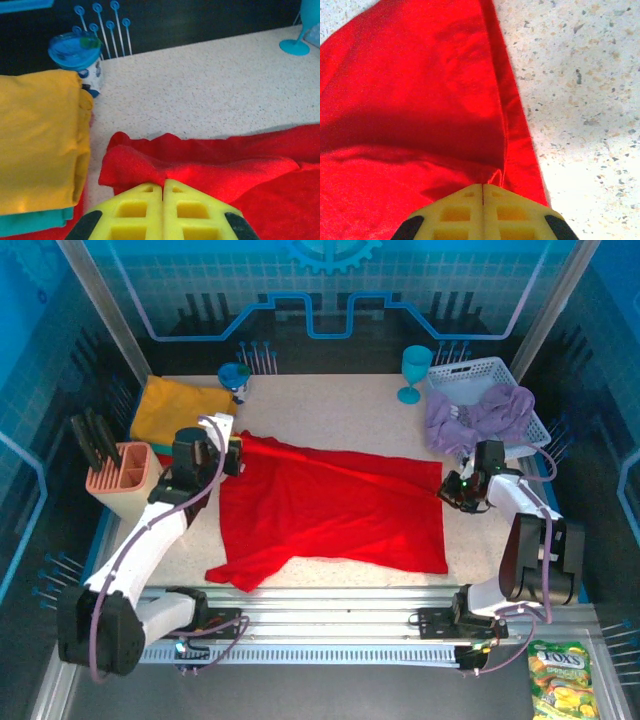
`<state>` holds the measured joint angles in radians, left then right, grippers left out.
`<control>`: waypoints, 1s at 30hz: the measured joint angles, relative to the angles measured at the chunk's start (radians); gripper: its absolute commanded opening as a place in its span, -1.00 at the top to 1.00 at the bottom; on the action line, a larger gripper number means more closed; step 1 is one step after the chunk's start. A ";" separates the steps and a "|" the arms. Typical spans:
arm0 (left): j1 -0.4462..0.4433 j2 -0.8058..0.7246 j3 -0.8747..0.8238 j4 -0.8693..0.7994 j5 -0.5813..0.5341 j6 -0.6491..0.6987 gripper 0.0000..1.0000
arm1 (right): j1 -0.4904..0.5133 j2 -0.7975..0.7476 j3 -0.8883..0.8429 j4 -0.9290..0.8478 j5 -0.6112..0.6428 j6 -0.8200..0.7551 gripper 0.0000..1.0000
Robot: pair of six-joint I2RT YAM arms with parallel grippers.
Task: Fold and stack the t-shirts
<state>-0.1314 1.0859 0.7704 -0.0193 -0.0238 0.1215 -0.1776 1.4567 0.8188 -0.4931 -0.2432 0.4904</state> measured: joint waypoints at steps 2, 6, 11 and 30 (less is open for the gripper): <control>-0.003 -0.036 -0.008 -0.006 -0.016 -0.006 1.00 | 0.000 0.000 -0.002 0.005 0.000 0.003 1.00; -0.023 -0.052 -0.008 -0.023 -0.039 -0.012 1.00 | 0.000 0.000 -0.008 0.016 -0.009 0.003 1.00; -0.062 -0.058 -0.027 -0.062 -0.064 -0.016 1.00 | 0.000 0.002 -0.027 0.024 -0.008 0.003 1.00; -0.154 -0.105 -0.134 -0.160 -0.272 -0.097 0.12 | -0.015 0.009 -0.026 0.042 -0.010 0.004 0.82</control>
<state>-0.2855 0.9813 0.6361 -0.1795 -0.2962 0.0242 -0.1928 1.4658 0.7929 -0.4511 -0.2531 0.4946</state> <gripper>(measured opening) 0.384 0.080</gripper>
